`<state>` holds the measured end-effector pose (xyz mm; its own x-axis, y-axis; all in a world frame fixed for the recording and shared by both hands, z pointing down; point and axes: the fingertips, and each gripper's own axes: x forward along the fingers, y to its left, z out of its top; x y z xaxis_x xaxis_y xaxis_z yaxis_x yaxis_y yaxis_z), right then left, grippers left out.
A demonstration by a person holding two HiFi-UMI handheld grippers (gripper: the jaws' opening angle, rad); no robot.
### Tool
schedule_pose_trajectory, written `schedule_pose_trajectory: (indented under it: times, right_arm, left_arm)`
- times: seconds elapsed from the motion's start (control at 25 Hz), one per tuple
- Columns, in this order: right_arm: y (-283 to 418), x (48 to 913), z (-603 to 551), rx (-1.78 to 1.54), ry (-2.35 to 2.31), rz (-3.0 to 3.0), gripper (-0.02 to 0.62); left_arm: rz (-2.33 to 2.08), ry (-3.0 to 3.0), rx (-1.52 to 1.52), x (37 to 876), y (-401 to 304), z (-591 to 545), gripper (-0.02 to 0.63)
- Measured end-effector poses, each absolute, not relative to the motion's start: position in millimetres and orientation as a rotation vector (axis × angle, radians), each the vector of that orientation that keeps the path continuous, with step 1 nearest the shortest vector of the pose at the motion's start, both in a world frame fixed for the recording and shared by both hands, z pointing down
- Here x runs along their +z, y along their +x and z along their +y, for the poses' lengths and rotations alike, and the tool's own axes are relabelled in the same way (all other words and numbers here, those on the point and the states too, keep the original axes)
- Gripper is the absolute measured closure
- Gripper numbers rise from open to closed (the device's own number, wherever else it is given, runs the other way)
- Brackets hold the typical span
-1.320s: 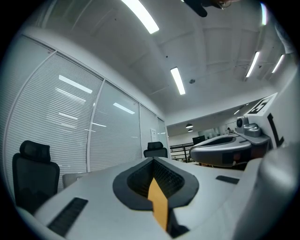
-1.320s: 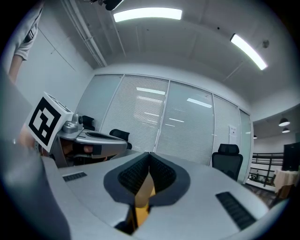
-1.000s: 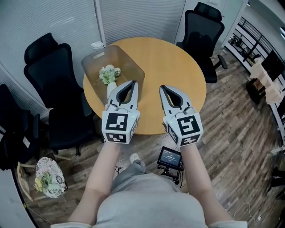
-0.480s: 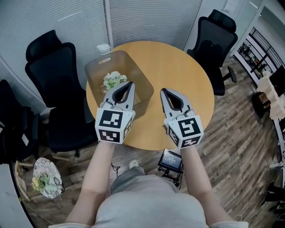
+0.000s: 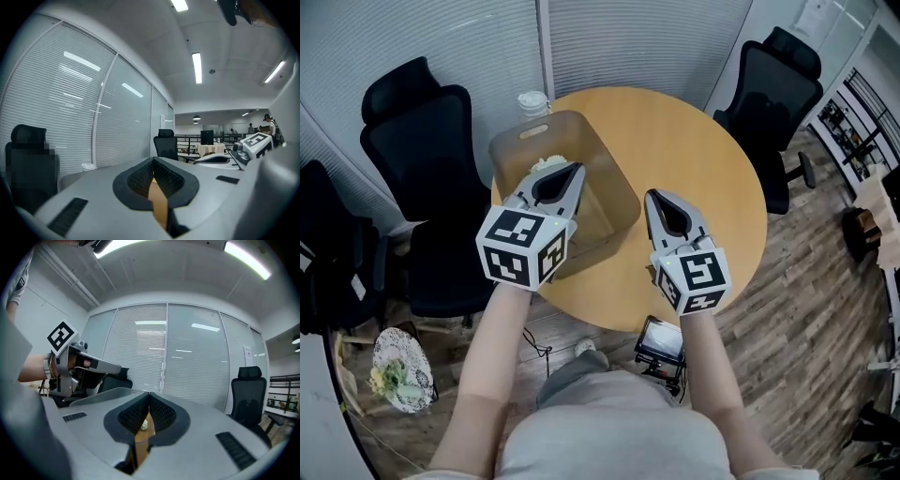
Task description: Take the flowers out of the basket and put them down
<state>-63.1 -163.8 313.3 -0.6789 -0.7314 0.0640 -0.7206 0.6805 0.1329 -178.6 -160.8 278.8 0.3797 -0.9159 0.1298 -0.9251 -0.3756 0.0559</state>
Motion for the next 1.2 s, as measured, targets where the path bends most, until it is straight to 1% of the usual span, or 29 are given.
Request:
schedule_pose_trajectory:
  times: [0.44, 0.76, 0.8, 0.84, 0.92, 1.04, 1.12, 1.2]
  right_arm:
    - [-84.9, 314.9, -190.4, -0.196, 1.079, -2.793, 0.571]
    - [-84.3, 320.9, -211.5, -0.147, 1.018, -2.819, 0.571]
    - [-84.5, 320.5, -214.3, -0.147, 1.012, -2.823, 0.571]
    - [-84.6, 319.8, -217.2, -0.150, 1.006, -2.827, 0.571]
    - [-84.4, 318.4, -224.0, -0.154, 0.998, -2.833, 0.571]
    - [-85.1, 317.6, -235.1, -0.147, 0.992, -2.845, 0.571]
    - [-86.6, 317.9, -241.2, -0.138, 0.988, -2.854, 0.571]
    - [-88.5, 318.6, -246.5, -0.130, 0.981, -2.861, 0.571]
  left_arm:
    - [-1.673, 2.382, 0.264, 308.4, -194.0, -189.6, 0.601]
    - [-1.688, 2.283, 0.316, 323.3, -209.0, -214.6, 0.597]
    - [-1.685, 2.264, 0.314, 326.7, -210.6, -218.1, 0.582]
    - [-1.674, 2.245, 0.312, 330.5, -211.2, -221.6, 0.540]
    - [-1.641, 2.209, 0.317, 339.1, -211.0, -228.7, 0.426]
    - [-1.606, 2.164, 0.333, 353.0, -213.2, -239.1, 0.367]
    - [-1.588, 2.141, 0.318, 361.6, -216.2, -245.6, 0.286]
    - [-1.581, 2.112, 0.312, 370.6, -220.1, -251.0, 0.254]
